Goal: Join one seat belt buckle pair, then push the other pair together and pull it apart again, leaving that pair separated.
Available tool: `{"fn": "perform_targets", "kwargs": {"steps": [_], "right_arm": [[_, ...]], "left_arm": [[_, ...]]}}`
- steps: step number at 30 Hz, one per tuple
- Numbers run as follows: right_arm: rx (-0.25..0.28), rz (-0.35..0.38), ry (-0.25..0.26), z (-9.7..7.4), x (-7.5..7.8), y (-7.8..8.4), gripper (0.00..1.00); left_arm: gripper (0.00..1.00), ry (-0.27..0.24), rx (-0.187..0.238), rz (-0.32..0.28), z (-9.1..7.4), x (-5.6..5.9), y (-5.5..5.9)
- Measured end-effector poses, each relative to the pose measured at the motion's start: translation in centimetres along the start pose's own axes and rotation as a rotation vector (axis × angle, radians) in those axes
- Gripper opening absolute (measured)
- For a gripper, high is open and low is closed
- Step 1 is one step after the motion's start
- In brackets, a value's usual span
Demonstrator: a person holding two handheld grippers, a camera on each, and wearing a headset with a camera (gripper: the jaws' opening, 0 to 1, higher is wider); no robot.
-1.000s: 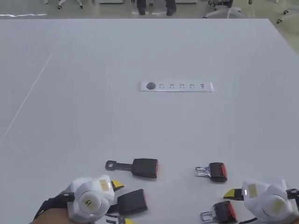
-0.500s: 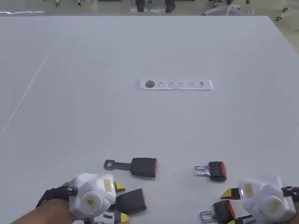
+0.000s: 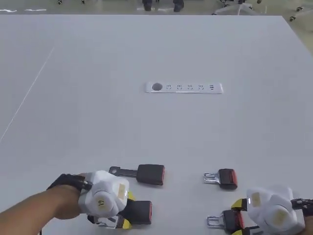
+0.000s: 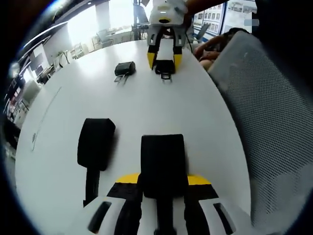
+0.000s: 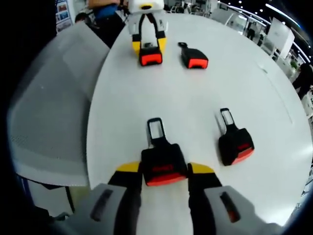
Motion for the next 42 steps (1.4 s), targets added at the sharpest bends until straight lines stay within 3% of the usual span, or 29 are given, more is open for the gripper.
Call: {"fn": "perform_targets", "kwargs": {"steps": [9, 22, 42], "right_arm": [[-0.054, -0.006, -0.007, 0.1, 0.1, 0.1, 0.37], [-0.117, -0.011, 0.012, 0.4, 0.0, -0.6, 0.37], [-0.088, -0.001, 0.022, 3.4, -1.0, -6.6, 0.38]], "left_arm": [[0.34, 0.009, -0.033, -0.01, 0.1, -0.1, 0.1], [0.34, -0.003, -0.044, -0.041, 0.1, 0.0, 0.0], [0.34, -0.021, -0.053, -0.09, -0.1, 0.2, -0.4]]}}
Point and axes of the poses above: the centre of the closed fingertips' face, and the gripper's own axes: z roughly forward along the fingers, x roughly to its right, y roughly out of its underside, the point moved 1 cm from there along -z, roughly backward along the fingers, and after that the axes turned 6 degrees about y, right-handed, at the moved point
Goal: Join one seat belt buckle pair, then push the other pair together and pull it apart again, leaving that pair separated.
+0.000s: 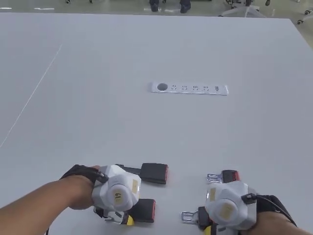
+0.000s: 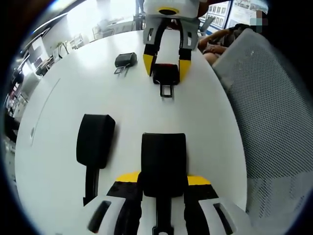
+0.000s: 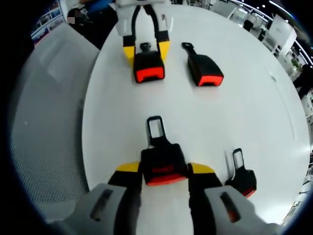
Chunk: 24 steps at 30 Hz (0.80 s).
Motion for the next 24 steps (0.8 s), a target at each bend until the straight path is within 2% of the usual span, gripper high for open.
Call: {"fn": "perform_targets", "kwargs": {"steps": [5, 15, 24], "right_arm": [[0.022, 0.001, 0.001, 0.7, -0.2, -1.8, 0.38], [0.038, -0.006, -0.003, 1.8, -0.3, -4.7, 0.38], [0.091, 0.008, 0.0, 2.7, -1.1, -7.1, 0.38]], "left_arm": [[0.33, 0.002, -0.001, -0.012, -0.1, 0.0, -0.1], [0.33, 0.01, -0.011, 0.003, -0.1, 0.0, -0.2], [0.33, 0.011, -0.014, -0.009, 0.1, -0.1, 0.0]]}}
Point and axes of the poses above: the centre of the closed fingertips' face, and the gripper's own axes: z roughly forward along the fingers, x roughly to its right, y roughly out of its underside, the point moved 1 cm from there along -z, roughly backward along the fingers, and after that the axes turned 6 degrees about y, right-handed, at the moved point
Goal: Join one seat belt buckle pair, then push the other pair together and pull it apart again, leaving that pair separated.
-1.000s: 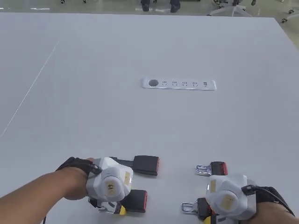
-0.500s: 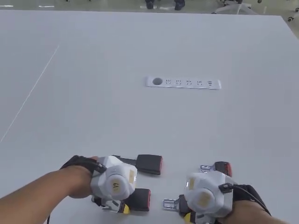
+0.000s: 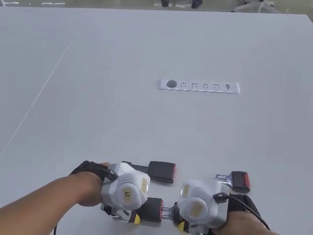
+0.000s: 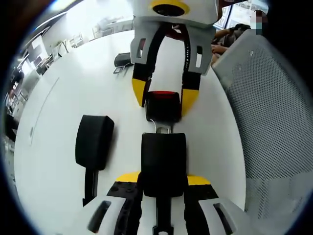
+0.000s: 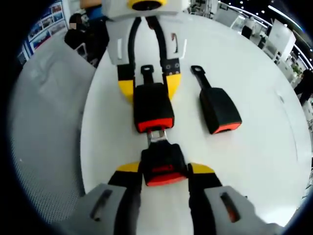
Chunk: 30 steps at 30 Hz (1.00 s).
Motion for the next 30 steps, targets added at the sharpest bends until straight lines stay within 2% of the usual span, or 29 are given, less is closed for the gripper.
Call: {"fn": "perform_targets", "kwargs": {"steps": [1, 2, 5, 7, 11, 15, 21, 22, 23, 24, 30], "right_arm": [[-0.014, -0.005, 0.0, 0.0, 0.1, 0.1, 0.38], [-0.015, -0.007, 0.0, -0.1, 0.1, 0.1, 0.38], [0.03, -0.004, -0.001, -0.2, 0.2, 0.3, 0.37], [0.041, -0.007, 0.0, -0.1, 0.2, 0.3, 0.37], [0.062, 0.021, 0.01, 0.0, 0.1, -0.2, 0.36], [0.058, 0.025, 0.015, 0.2, -0.1, -0.7, 0.35], [0.077, 0.034, 0.02, 0.6, -0.6, -1.7, 0.35], [0.037, 0.038, 0.021, 0.5, -0.6, -1.1, 0.35], [0.055, 0.042, 0.023, 0.7, -0.4, -1.4, 0.35], [0.055, 0.035, 0.02, 0.7, -0.4, -1.3, 0.35], [0.074, 0.023, 0.012, 0.8, -0.5, -1.4, 0.35]], "left_arm": [[0.33, -0.001, -0.004, 0.019, 0.0, 0.0, 0.0], [0.33, -0.001, -0.003, 0.013, 0.0, 0.0, 0.0], [0.33, -0.003, 0.001, 0.006, 0.2, -0.2, 0.1], [0.33, -0.003, -0.005, 0.016, 0.3, -0.2, 0.2], [0.33, -0.007, -0.019, 0.013, 0.3, -0.2, 0.1], [0.33, -0.006, -0.006, 0.005, 0.3, -0.1, -0.1], [0.33, 0.001, -0.032, 0.015, 0.4, 0.0, -0.3], [0.33, 0.012, -0.064, 0.099, 0.0, -0.1, 0.0], [0.33, -0.001, -0.032, 0.008, 0.0, 0.1, 0.0], [0.33, 0.006, -0.03, 0.033, 0.0, 0.0, -0.1], [0.33, 0.006, -0.033, 0.037, 0.1, 0.1, 0.2]]}}
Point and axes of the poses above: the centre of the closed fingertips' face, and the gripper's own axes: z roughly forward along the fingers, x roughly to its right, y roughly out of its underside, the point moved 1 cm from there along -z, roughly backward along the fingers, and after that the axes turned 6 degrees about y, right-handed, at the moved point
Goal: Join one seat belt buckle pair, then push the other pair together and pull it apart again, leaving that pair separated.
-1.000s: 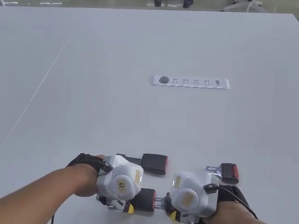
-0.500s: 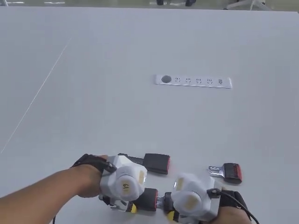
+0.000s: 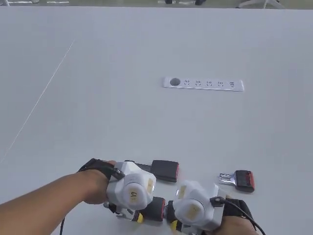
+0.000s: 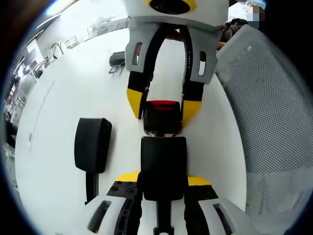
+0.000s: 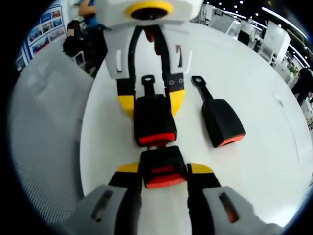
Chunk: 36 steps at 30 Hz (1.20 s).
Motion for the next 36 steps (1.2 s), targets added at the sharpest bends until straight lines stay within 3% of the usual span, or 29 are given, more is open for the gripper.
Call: {"fn": "perform_targets", "kwargs": {"steps": [10, 18, 24, 30, 36], "right_arm": [[0.059, -0.021, -0.016, -0.07, -0.02, -0.11, 0.36], [0.088, -0.048, -0.038, -0.24, -0.14, -0.1, 0.36], [0.117, -0.082, -0.026, -0.36, -0.22, -0.08, 0.35], [0.135, -0.092, -0.018, -0.5, -0.13, 0.11, 0.35], [0.141, -0.091, -0.021, -0.57, -0.09, 0.07, 0.35]], "left_arm": [[0.34, -0.002, 0.013, 0.001, 0.06, 0.23, 0.02], [0.34, 0.007, 0.074, -0.022, 0.12, 0.27, 0.02], [0.33, 0.016, 0.093, -0.015, 0.12, 0.31, 0.04], [0.33, 0.01, 0.143, -0.026, 0.07, 0.31, 0.0], [0.33, 0.019, 0.153, -0.015, 0.04, 0.21, -0.18]]}}
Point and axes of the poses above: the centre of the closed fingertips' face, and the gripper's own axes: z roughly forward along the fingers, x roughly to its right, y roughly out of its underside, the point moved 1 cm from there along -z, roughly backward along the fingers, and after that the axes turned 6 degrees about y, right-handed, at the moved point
